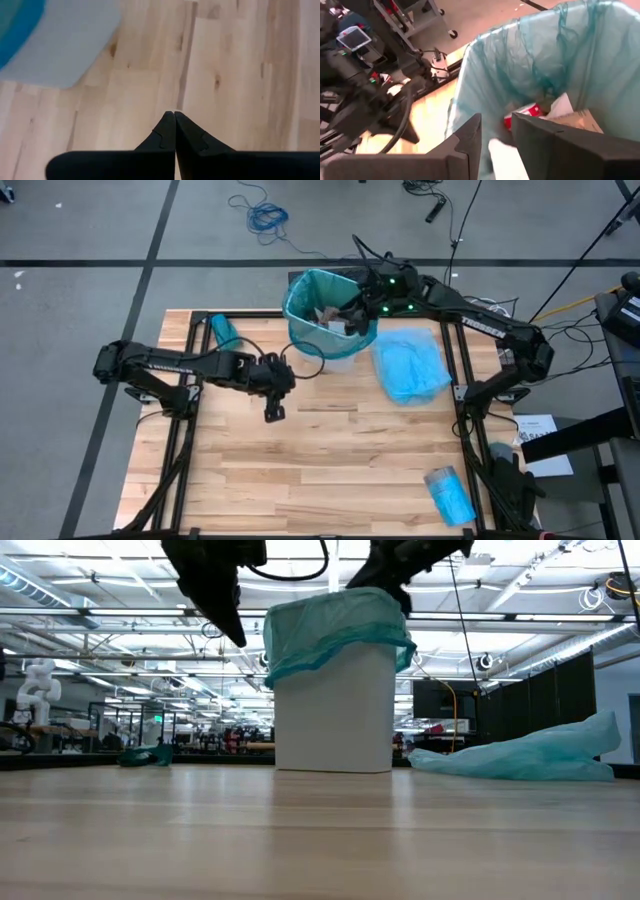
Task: Place trash/remove bag and relplace
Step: Remove the blue trash bag from the white trash bin
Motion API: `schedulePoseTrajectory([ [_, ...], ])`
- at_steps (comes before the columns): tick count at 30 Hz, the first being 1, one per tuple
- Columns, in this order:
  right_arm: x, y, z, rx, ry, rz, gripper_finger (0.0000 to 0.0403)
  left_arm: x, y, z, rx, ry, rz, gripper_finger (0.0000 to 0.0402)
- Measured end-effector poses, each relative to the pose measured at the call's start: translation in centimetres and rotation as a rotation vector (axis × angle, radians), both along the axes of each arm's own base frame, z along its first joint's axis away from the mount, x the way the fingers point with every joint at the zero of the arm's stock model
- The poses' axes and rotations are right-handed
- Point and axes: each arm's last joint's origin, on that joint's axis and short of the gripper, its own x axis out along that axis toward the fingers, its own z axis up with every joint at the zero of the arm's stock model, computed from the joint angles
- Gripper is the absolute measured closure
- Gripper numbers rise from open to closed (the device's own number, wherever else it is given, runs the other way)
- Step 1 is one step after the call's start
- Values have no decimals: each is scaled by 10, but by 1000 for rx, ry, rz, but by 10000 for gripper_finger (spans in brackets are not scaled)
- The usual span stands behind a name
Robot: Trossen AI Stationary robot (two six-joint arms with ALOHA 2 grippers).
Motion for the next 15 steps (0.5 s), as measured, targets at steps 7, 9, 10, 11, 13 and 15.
schedulePoseTrajectory([
  [7,-26,15,17,7,17,-3,305,-2,19,12,21,-89,42,401],
  [9,-35,20,20,20,38,-2,305,-3,24,16,32,-126,48,401],
  [10,-38,23,21,28,52,-2,305,-4,26,20,33,-147,55,401],
  [11,-41,26,21,33,71,-4,305,-5,28,23,34,-173,62,401],
  [13,-47,32,20,43,117,-12,305,-8,33,31,29,-237,69,401],
  [15,-51,39,19,47,161,-13,305,-11,37,42,23,-313,77,401],
])
